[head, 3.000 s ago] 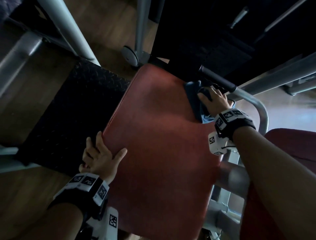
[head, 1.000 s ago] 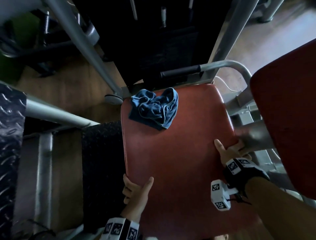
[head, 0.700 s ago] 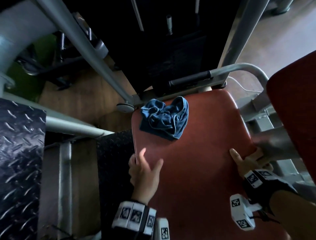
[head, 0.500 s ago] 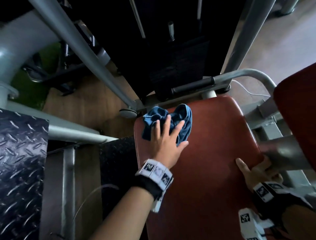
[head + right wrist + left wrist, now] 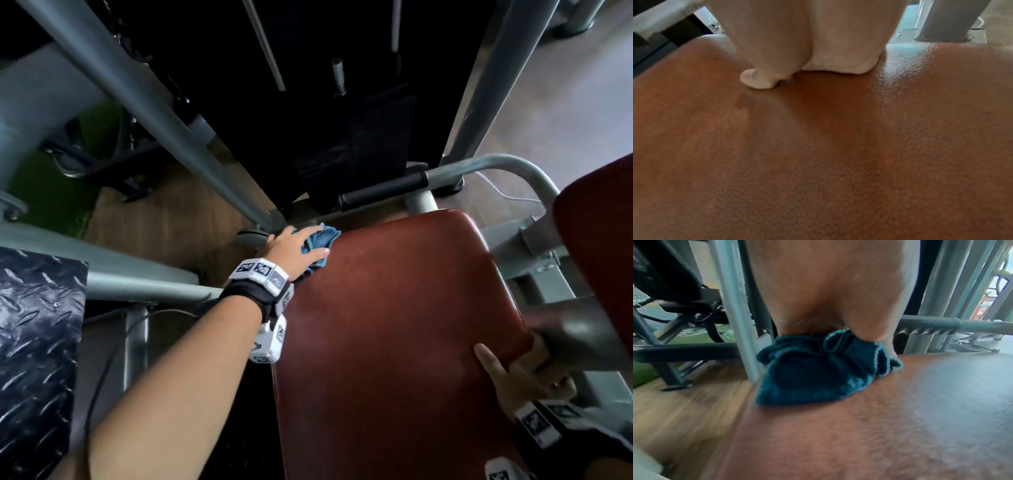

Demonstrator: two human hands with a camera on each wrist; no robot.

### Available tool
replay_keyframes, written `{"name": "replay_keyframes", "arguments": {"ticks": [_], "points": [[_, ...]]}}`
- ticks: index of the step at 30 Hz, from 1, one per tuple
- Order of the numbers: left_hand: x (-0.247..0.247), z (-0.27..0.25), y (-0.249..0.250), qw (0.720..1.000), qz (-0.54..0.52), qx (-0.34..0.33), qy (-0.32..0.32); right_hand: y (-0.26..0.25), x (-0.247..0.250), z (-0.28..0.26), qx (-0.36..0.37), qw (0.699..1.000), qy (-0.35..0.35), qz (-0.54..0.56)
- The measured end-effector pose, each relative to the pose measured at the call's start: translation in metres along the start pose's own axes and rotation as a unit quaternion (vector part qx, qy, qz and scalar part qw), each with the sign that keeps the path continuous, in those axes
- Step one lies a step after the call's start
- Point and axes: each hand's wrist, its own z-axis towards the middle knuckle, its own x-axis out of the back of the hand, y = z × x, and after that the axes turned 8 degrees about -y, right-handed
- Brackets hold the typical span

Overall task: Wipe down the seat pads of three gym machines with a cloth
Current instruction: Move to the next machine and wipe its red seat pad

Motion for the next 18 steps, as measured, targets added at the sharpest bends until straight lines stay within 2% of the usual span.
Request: {"name": "replay_keyframes", "arguments": {"ticks": [3, 6, 10, 13, 16, 18], "points": [[0.003, -0.014, -0.024, 0.999, -0.042, 0.022, 0.007, -0.001, -0.001, -0.001, 0.017, 1.0, -0.003, -0.007], [0.008, -0.009, -0.018, 0.999, -0.029, 0.024, -0.007, -0.001, -0.003, -0.002, 0.024, 1.0, -0.015, 0.003], [0.005, 0.01, 0.018, 0.999, 0.019, -0.036, -0.023, -0.003, 0.004, 0.004, 0.014, 1.0, -0.004, 0.002], [0.01, 0.014, 0.026, 0.997, 0.012, -0.068, -0.021, -0.006, 0.013, 0.009, 0.002, 0.999, -0.05, 0.01], [0.011, 0.004, -0.003, 0.998, -0.03, -0.051, -0.011, -0.004, 0.014, 0.011, 0.011, 0.998, -0.053, 0.027], [0.003, -0.004, -0.032, 0.995, -0.102, -0.015, 0.009, -0.007, 0.017, 0.006, 0.005, 0.998, -0.065, 0.024]]}}
